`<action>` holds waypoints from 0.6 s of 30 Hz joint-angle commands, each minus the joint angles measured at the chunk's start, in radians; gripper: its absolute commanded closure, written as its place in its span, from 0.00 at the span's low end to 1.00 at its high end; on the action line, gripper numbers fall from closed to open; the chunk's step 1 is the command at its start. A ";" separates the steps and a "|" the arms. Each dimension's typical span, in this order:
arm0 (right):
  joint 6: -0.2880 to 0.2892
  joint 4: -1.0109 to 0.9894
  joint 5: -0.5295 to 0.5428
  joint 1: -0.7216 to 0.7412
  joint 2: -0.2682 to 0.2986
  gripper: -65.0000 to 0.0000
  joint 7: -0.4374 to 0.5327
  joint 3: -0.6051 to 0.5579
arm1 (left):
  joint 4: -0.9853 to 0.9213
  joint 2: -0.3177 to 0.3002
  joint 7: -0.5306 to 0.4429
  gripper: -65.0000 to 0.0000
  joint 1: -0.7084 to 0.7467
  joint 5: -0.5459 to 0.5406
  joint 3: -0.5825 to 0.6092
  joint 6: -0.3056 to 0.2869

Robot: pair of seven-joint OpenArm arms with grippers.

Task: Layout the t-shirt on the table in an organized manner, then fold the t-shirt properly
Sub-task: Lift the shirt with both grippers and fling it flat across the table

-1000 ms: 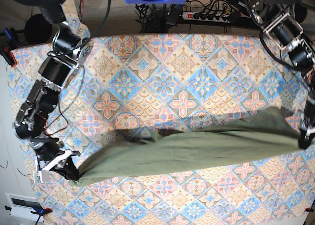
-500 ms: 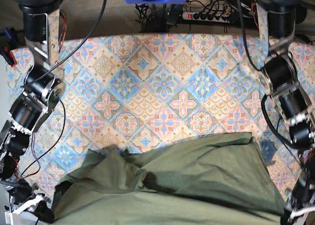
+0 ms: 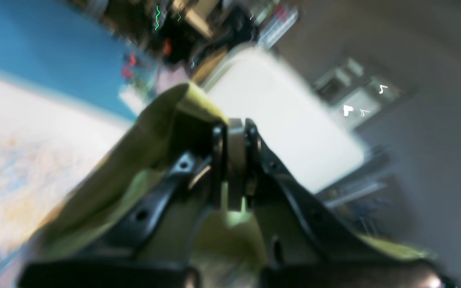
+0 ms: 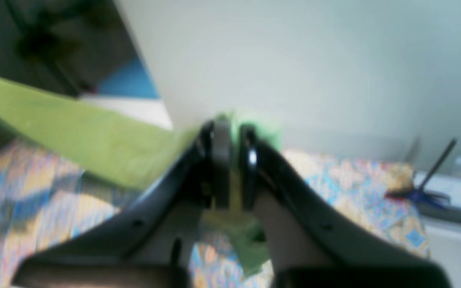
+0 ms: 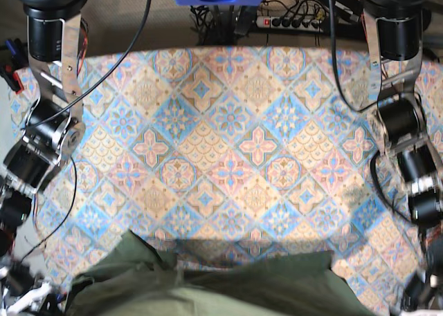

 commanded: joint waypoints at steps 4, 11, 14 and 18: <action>-0.005 0.094 -0.010 -0.177 0.023 0.95 -0.038 0.000 | 0.098 -0.076 -0.012 1.00 0.229 -0.044 -0.047 -0.002; -0.005 0.192 -0.010 -0.431 0.025 0.95 -0.085 0.000 | 0.126 -0.099 -0.011 1.00 0.599 -0.145 -0.179 -0.002; -0.005 0.264 -0.010 -0.490 0.026 0.95 -0.105 0.002 | 0.128 -0.122 -0.014 1.00 0.701 -0.178 -0.185 -0.002; -0.005 0.326 -0.009 -0.523 0.048 0.95 -0.119 0.006 | 0.128 -0.145 -0.011 1.00 0.754 -0.225 -0.202 -0.002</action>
